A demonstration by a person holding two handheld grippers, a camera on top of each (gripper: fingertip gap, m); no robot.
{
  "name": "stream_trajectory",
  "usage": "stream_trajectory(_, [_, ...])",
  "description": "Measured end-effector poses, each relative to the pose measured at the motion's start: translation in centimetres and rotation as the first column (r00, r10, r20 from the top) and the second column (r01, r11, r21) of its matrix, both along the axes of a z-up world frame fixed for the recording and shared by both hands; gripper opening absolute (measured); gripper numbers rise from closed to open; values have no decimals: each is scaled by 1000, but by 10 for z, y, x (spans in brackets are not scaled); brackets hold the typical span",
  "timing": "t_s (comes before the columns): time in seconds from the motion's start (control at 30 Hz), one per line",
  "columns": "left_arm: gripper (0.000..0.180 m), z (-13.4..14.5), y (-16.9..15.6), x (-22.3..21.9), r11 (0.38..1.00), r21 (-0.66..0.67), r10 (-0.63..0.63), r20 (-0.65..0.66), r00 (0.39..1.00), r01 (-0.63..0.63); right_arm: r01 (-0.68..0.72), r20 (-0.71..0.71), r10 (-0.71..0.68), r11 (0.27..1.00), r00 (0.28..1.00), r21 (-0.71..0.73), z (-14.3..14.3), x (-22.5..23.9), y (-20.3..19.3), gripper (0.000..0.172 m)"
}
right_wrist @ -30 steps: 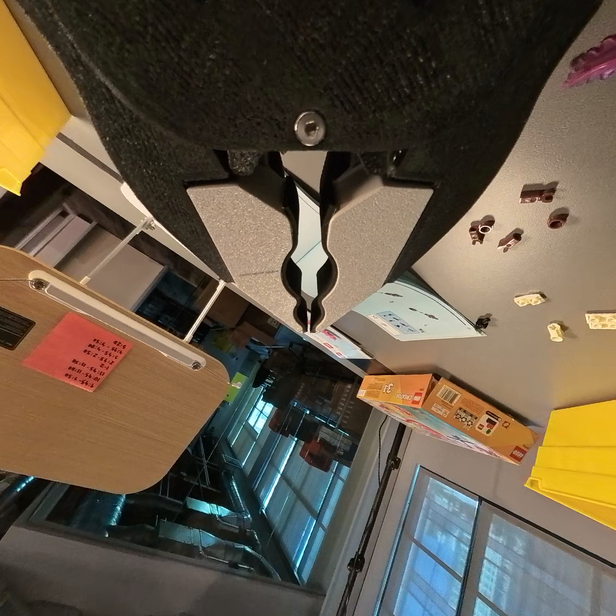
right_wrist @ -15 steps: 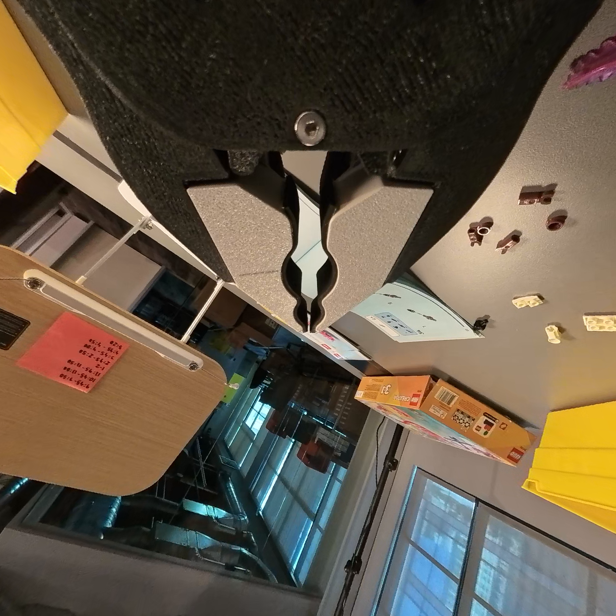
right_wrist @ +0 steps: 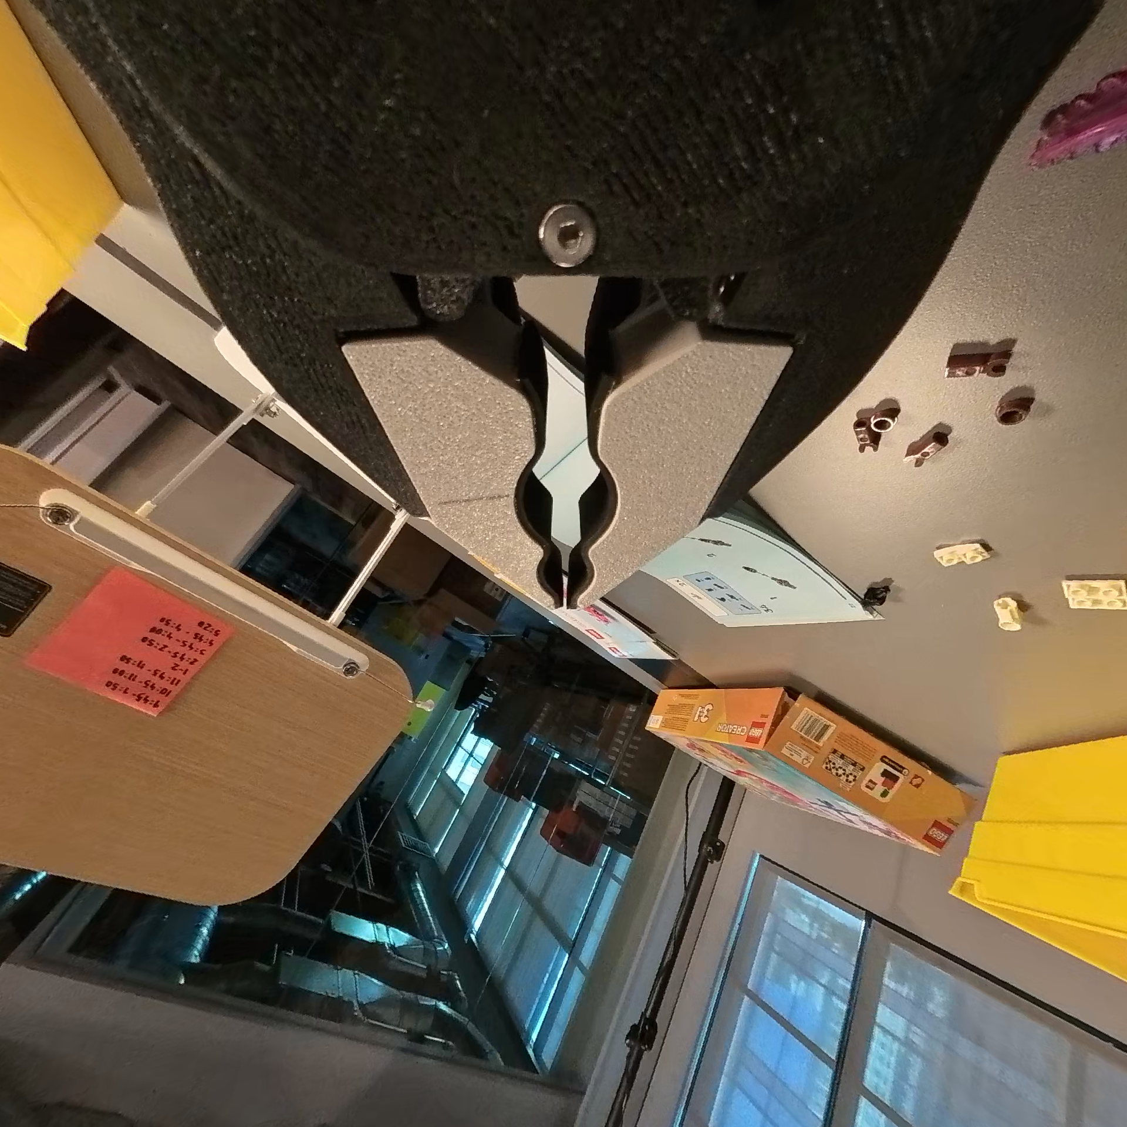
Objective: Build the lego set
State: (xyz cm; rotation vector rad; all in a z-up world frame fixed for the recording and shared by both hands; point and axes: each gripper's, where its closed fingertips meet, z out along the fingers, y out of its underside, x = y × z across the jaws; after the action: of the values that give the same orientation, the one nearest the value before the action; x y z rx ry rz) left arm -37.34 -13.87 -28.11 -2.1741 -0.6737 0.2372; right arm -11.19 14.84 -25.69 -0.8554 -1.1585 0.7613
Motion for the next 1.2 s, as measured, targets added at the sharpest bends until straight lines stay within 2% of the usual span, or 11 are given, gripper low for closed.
stream_trajectory(0.17, [8, 5, 0, -1, 999, 37, 9, 8, 1000, -9, -1, 0, 1, 1000, 1000, 1, 0, 0, 0, 0])
stream_trajectory(1.0, [9, 2, 0, -1, 1000, 27, 7, 17, 1000, -7, -7, 7, 7, 1000, 1000, 9, -1, -1, -2, 0])
stream_trajectory(1.1, [9, -3, -2, -1, 1000, 2, 17, 30, 999, -17, -8, 8, 8, 1000, 1000, 10, -1, -1, -2, 0])
stream_trajectory(1.2, [1, -21, -6, 2, 995, -99, 29, 105, 994, -19, -8, 9, 8, 1000, 1000, 11, -1, -1, -2, 0])
